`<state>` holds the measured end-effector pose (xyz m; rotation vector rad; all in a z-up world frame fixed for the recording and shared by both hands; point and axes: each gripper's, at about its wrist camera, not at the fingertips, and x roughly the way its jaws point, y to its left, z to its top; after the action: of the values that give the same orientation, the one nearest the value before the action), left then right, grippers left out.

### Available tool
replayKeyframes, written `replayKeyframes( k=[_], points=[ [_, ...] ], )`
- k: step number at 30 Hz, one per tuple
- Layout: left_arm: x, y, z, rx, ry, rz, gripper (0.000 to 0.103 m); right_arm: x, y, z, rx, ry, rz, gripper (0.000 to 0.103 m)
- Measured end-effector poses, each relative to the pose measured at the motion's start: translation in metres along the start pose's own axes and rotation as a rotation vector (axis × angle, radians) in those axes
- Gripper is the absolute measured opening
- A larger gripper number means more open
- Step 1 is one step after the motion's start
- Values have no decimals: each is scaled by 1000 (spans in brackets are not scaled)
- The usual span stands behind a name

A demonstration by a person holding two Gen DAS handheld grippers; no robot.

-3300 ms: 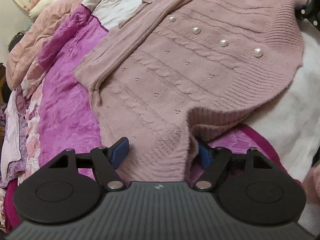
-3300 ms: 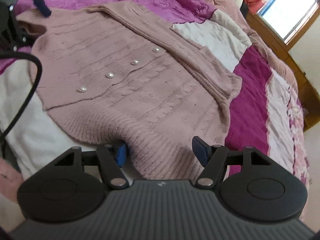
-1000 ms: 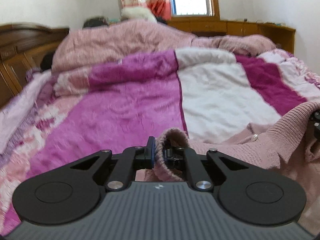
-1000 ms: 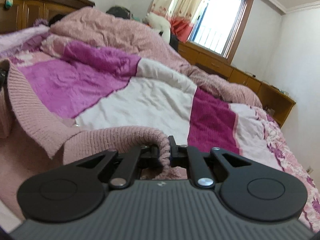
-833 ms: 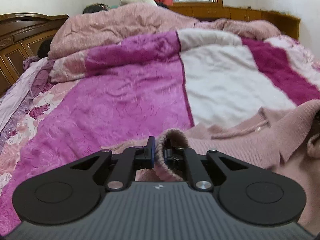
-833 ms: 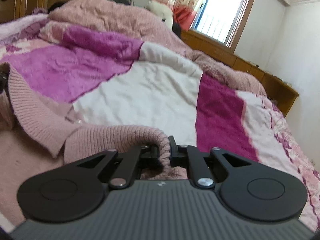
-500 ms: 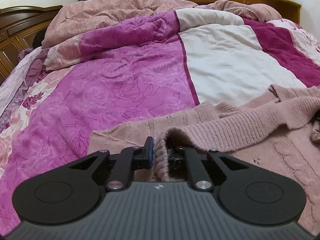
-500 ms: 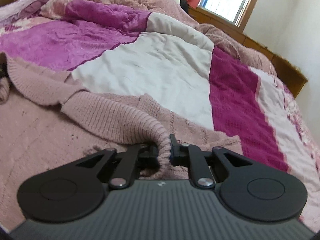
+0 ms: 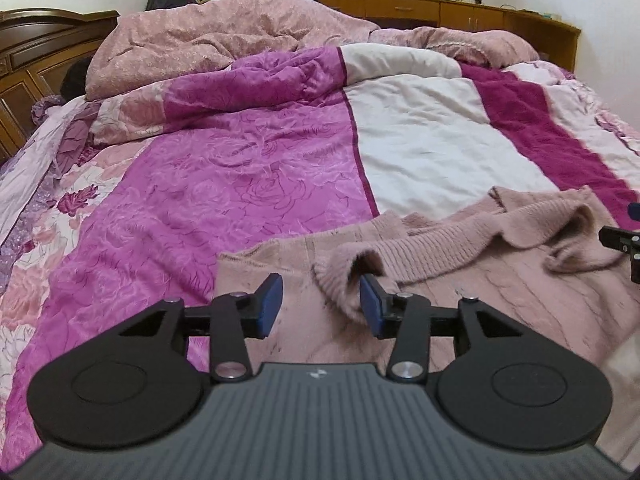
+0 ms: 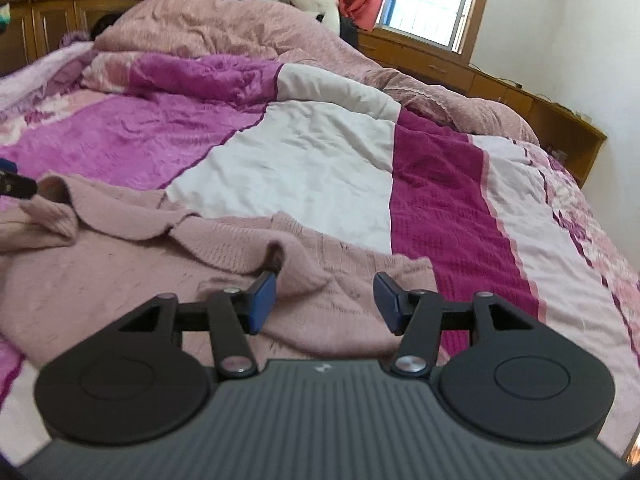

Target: Fold small clothes

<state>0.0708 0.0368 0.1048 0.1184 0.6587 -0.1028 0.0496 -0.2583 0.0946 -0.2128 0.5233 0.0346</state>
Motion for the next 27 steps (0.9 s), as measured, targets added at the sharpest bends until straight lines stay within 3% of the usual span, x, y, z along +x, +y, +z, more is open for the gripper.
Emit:
replayKeyframes(
  k=[8,11,17,19,20,21,27],
  points=[
    [-5,-14,-21,16,46,-73,51,-11,16,-36,40,35,22,56],
    [6,-22,-29,41,65,-63,51,-4,21,-46,49,57,23,56],
    [38,-36,-38,115,51,20,51,0,18,-53,95,59,34,58],
    [42,-40,-36,147,39,51,46,0,18,-55,96,56,37,58],
    [42,-40,-34,150,31,67,36,-1,18,-56,96,55,37,59],
    [42,-39,-30,144,24,75,33,-1,18,-56,96,55,37,59],
    [47,4,-5,-4,5,153,34,-1,18,-57,94,53,36,59]
  ],
)
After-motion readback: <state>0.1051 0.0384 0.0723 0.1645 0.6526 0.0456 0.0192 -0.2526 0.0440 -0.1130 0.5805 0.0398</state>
